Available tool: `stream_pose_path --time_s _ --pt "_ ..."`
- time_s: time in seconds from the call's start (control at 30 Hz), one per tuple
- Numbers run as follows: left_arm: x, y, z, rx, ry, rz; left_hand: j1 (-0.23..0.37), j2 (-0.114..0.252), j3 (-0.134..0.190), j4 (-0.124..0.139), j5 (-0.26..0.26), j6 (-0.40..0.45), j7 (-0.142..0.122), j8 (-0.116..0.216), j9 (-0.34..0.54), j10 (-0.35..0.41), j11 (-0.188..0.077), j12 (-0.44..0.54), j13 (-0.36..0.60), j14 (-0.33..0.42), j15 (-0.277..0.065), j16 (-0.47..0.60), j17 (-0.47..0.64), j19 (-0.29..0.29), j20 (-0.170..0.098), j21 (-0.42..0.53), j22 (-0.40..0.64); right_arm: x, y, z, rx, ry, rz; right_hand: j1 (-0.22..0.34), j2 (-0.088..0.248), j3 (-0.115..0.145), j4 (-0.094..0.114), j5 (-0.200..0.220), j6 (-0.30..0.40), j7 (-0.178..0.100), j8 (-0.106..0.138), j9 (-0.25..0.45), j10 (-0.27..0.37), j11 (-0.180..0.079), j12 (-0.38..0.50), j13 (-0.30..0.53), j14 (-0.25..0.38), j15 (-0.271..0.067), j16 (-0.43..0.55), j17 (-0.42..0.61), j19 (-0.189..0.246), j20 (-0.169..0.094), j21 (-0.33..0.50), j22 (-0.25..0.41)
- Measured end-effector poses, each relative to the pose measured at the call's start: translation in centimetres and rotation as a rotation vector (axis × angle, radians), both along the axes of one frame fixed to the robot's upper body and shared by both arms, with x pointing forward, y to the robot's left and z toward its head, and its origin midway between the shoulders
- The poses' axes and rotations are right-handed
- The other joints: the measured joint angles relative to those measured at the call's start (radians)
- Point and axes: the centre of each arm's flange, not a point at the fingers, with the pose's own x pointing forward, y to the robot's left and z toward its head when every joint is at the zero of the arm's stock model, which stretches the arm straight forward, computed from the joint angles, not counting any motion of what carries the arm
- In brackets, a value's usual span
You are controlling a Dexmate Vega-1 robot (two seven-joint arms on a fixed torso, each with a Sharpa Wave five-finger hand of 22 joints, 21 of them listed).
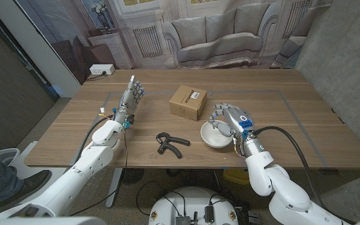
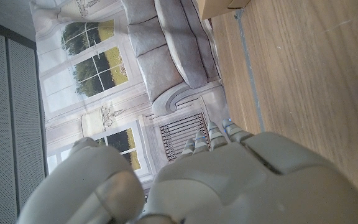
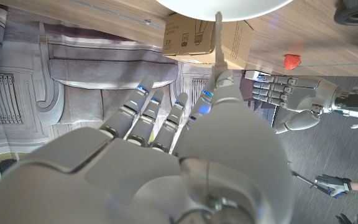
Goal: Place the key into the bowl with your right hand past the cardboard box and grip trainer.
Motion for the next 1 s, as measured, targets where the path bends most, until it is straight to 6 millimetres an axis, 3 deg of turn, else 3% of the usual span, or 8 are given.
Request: stream_pose_path --time_s 1.0 --pt "-0.75 0.39 -0.2 -0.015 -0.008 0.017 0.006 0.006 -0.006 0.0 0.0 0.0 0.0 0.0 0.0 0.0 0.0 0.0 0.0 0.0 0.0 0.0 0.0 0.0 0.0 0.0 -0.003 0.49 0.08 0.21 -0.09 0.087 -0.069 0.004 0.004 0.0 0.0 0.0 0.008 0.002 -0.004 0.005 -0.018 -0.007 0.0 0.006 -0.012 0.005 0.0 0.0 -0.011 0.0 -0.008 0.0"
